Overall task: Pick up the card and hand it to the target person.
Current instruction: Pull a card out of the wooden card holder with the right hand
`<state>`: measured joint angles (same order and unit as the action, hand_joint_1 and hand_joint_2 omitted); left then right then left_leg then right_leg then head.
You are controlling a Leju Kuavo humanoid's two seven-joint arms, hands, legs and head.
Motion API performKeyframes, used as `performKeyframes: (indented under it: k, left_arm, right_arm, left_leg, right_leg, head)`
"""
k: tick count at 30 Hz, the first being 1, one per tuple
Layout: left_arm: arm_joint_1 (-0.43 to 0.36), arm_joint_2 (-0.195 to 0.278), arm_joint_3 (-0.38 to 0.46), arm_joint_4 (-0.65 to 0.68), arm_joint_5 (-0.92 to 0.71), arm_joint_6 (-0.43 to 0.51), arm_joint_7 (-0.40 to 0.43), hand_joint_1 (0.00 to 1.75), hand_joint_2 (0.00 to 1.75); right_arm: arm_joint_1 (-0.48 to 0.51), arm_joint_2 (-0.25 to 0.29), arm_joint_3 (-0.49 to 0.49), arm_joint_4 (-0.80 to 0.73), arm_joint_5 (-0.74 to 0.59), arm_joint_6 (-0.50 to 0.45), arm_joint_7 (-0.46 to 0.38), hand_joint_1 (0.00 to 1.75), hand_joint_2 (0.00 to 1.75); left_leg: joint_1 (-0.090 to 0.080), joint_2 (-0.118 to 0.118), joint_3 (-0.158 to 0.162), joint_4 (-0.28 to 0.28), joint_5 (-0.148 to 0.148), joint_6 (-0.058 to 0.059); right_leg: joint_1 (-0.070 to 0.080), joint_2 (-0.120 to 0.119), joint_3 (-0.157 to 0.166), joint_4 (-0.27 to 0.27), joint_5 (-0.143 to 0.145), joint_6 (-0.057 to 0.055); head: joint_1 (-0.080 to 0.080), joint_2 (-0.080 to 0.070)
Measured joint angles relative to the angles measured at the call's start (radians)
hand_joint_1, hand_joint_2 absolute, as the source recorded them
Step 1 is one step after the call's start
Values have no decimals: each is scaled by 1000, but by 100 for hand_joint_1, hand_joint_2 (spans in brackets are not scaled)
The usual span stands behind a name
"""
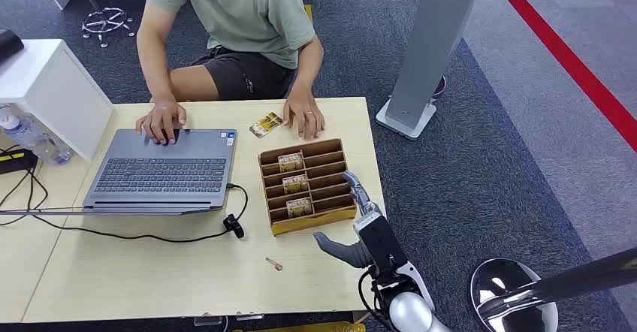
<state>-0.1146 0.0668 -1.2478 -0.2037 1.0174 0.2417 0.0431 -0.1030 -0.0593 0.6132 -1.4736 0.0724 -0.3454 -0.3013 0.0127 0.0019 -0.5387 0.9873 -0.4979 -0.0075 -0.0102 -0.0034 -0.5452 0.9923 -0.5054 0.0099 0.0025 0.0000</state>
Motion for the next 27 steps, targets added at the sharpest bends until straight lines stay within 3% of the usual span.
performKeyframes:
  k: [3,6,15,22,27]
  left_arm:
    - [0,0,0,0,-3,-2,1,0,175]
    - [0,0,0,0,-11,-7,1,0,175]
    - [-3,0,-2,0,-39,-18,0,0,175]
    - [-5,0,-4,0,-51,-21,21,0,175]
    - [-6,0,-5,0,-55,-22,35,0,175]
  right_arm:
    - [-9,1,0,2,44,-6,47,0,175]
    - [-39,3,7,8,134,-9,145,0,175]
    - [-233,45,51,83,517,-23,435,0,175]
    - [-337,92,90,147,761,40,672,0,175]
    - [-363,122,118,172,841,101,765,1,175]
  left_leg:
    - [0,0,0,0,0,0]
    - [0,0,0,0,0,0]
    - [0,0,0,0,1,0]
    - [0,0,0,0,1,0]
    - [0,-1,0,0,1,0]
  right_leg:
    - [0,0,0,0,0,0]
    - [0,0,0,0,0,0]
    - [0,0,0,1,0,0]
    - [0,0,0,1,0,0]
    - [0,0,0,1,0,0]
  head:
    - [0,0]
    - [0,0]
    - [0,0]
    - [0,0]
    - [0,0]
